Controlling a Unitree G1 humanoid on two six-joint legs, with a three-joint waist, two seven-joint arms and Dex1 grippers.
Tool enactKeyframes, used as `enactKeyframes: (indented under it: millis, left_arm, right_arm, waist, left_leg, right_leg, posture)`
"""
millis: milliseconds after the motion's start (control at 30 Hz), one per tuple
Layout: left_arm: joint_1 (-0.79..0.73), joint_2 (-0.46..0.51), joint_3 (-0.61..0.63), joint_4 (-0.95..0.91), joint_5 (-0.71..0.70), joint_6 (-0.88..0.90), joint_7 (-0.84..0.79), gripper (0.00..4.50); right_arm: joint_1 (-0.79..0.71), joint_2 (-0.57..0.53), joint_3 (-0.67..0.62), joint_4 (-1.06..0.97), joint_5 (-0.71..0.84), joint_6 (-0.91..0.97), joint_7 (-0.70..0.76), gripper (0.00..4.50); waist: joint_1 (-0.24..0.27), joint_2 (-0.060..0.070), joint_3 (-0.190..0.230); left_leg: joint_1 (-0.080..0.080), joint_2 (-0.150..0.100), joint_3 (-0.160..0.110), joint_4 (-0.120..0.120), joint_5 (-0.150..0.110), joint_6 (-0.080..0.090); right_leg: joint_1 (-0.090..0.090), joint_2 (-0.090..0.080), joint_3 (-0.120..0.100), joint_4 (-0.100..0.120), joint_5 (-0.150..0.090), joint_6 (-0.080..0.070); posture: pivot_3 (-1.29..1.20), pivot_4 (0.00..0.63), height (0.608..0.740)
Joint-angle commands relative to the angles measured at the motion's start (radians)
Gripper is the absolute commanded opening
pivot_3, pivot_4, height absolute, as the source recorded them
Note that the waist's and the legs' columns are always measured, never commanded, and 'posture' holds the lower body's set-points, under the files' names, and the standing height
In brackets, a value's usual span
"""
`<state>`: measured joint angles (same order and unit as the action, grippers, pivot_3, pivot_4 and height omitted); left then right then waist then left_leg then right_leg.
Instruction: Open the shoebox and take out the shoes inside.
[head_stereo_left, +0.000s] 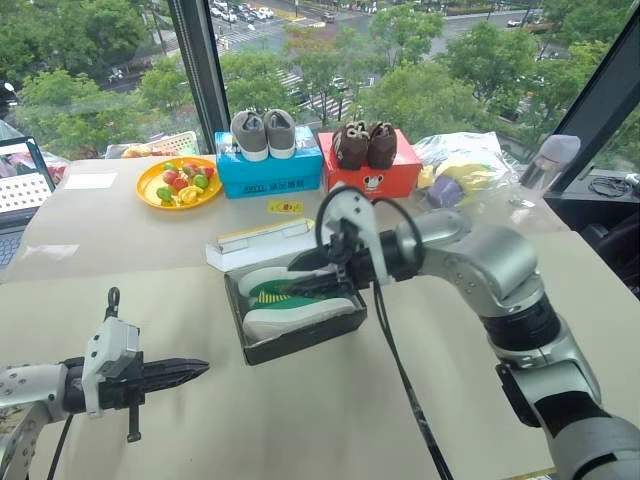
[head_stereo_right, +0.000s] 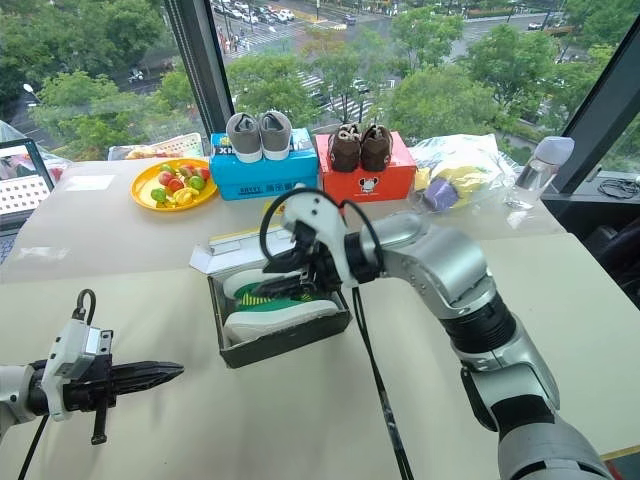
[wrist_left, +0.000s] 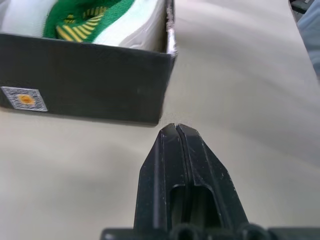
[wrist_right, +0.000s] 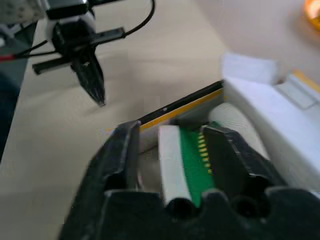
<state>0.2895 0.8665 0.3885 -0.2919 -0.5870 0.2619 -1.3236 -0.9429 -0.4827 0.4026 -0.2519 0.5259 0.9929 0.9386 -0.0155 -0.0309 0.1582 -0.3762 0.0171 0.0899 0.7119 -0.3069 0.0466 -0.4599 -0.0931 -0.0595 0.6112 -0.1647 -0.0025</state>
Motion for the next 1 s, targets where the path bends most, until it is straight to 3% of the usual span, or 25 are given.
enactKeyframes:
  millis: [33,633,967,1000]
  left_arm:
    - [-0.003,-0.002,0.003,-0.014,0.000,-0.022,0.002,0.00]
    - [0.022,-0.016,0.003,-0.025,0.021,-0.025,0.044,0.00]
    - [0.001,-0.018,-0.012,-0.017,0.037,-0.026,0.064,0.00]
    - [-0.002,-0.017,-0.013,-0.016,0.037,-0.024,0.066,0.00]
  right_arm:
    - [0.002,0.004,0.068,0.038,-0.087,-0.089,0.010,3.64]
    - [0.051,0.030,0.225,0.237,-0.273,-0.227,0.159,3.64]
    - [0.058,0.072,0.274,0.400,-0.407,-0.319,0.203,3.64]
    - [0.057,0.074,0.272,0.403,-0.411,-0.320,0.210,3.40]
  waist:
    - [0.000,0.000,0.000]
    - [0.000,0.000,0.000]
    - [-0.001,-0.001,-0.002]
    - [0.000,-0.001,-0.002]
  left_leg:
    - [0.001,0.000,0.000,0.000,0.000,0.000]
    - [-0.002,0.000,-0.002,0.000,0.000,0.000]
    - [0.005,0.000,-0.002,0.000,0.000,-0.001]
    - [0.005,0.001,-0.002,-0.001,0.001,-0.001]
  right_leg:
    - [0.001,0.000,0.000,0.000,0.000,0.000]
    - [0.000,-0.001,-0.003,-0.001,0.000,-0.001]
    - [0.004,0.000,-0.003,0.000,0.000,-0.002]
    - [0.004,0.000,-0.003,0.000,0.000,-0.002]
  posture:
    - [0.00,0.150,0.731]
    - [0.00,0.150,0.731]
    - [0.00,0.150,0.731]
    - [0.00,0.150,0.731]
